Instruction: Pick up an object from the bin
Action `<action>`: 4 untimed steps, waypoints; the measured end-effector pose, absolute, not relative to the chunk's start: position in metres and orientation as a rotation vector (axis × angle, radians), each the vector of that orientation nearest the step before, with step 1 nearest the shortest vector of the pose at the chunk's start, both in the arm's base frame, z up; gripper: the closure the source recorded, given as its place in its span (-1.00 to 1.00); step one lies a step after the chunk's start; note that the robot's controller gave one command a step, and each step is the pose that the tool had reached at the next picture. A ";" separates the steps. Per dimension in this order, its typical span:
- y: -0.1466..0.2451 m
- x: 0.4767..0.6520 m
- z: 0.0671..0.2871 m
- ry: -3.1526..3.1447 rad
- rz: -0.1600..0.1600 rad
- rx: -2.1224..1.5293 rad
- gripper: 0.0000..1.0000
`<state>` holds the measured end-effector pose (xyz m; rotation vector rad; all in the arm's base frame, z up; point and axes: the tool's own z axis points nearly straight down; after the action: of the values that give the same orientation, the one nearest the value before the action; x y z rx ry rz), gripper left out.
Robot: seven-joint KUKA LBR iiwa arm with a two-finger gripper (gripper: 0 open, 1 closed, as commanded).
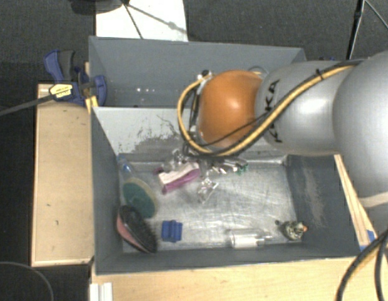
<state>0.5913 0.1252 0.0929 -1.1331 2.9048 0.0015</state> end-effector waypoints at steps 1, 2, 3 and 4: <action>0.127 0.593 0.094 2.899 0.006 -1.123 1.00; 0.134 0.583 0.220 2.913 -0.001 -1.140 1.00; 0.133 0.581 0.215 2.924 0.001 -1.140 -1.00; 0.119 0.593 0.071 2.807 0.001 -1.383 -1.00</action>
Offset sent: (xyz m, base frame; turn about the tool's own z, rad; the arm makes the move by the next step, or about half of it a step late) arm 0.0000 0.0000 0.0000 0.0000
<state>0.5926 0.1190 0.0708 -1.3835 2.8069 0.0012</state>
